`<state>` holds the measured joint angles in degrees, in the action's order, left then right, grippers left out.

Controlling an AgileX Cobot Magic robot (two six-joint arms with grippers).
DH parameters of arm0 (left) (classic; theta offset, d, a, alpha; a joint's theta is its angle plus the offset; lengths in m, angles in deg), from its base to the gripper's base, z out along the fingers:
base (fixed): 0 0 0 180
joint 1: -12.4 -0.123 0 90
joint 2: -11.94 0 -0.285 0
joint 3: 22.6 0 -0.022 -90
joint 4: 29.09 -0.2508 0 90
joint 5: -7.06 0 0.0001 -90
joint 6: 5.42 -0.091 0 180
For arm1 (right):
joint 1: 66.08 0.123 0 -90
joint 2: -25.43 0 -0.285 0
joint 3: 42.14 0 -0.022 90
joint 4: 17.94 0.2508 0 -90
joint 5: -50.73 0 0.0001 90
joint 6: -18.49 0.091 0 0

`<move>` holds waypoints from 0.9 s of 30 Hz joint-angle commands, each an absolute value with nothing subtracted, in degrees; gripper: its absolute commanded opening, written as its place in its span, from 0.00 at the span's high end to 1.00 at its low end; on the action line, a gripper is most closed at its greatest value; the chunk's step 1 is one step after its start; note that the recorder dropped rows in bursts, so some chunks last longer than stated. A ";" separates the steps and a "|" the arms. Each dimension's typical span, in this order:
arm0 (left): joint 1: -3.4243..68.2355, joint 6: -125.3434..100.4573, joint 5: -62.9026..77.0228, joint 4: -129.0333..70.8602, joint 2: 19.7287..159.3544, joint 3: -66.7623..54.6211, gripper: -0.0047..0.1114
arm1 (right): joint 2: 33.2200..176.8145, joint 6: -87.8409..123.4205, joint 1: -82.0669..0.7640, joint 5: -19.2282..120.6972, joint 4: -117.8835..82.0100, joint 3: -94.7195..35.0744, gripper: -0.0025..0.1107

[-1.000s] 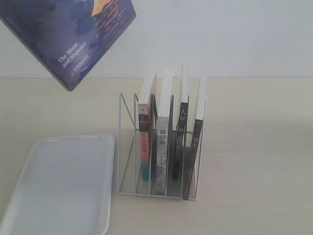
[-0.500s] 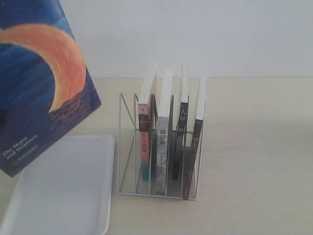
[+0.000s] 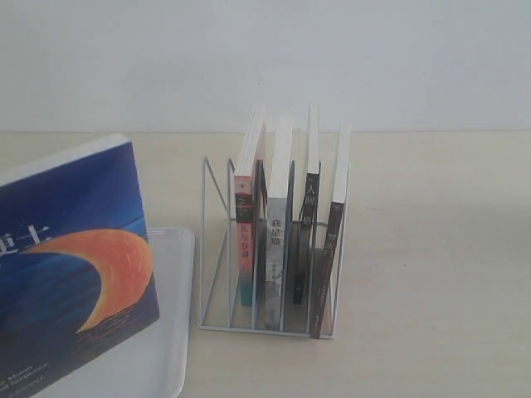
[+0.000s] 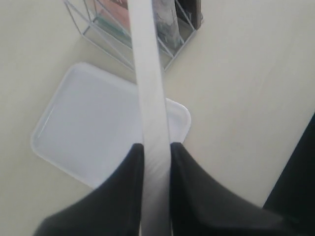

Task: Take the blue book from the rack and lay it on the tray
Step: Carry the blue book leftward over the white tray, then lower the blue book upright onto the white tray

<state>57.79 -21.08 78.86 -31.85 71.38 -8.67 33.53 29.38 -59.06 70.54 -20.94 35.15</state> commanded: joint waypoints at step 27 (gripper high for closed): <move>57.64 -29.75 70.58 -32.94 71.03 1.59 0.92 | 33.22 29.03 -59.12 69.84 -21.21 35.07 0.97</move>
